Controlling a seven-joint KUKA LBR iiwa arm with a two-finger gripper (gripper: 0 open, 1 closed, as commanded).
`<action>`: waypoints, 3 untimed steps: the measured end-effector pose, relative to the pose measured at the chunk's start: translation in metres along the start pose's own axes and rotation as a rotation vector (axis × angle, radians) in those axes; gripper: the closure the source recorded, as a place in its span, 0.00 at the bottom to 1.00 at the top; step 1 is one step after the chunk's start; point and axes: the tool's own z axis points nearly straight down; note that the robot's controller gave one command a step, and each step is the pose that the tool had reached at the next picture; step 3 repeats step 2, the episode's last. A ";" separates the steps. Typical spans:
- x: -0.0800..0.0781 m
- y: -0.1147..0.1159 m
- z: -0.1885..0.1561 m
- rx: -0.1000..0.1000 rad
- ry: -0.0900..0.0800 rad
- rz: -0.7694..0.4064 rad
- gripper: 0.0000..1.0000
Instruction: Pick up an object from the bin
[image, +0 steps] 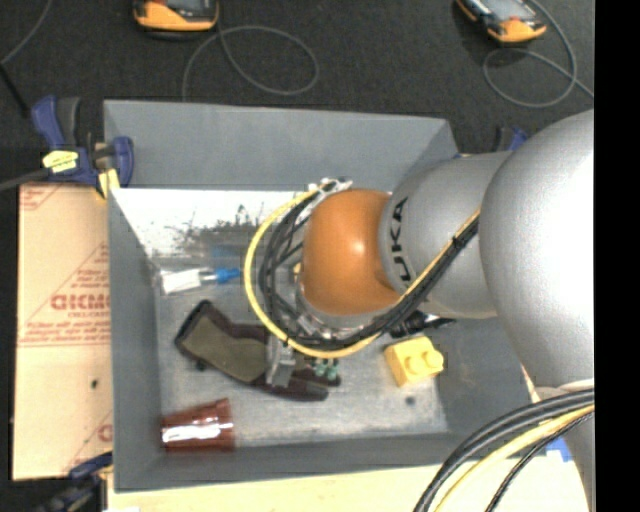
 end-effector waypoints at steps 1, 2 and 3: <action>0.004 0.011 -0.021 -0.002 -0.002 0.062 1.00; 0.026 0.016 -0.023 -0.002 -0.004 0.102 1.00; 0.026 0.016 -0.023 -0.002 -0.004 0.102 1.00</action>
Offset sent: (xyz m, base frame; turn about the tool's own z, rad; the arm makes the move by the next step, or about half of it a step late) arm -0.0367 0.0245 0.0191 0.1203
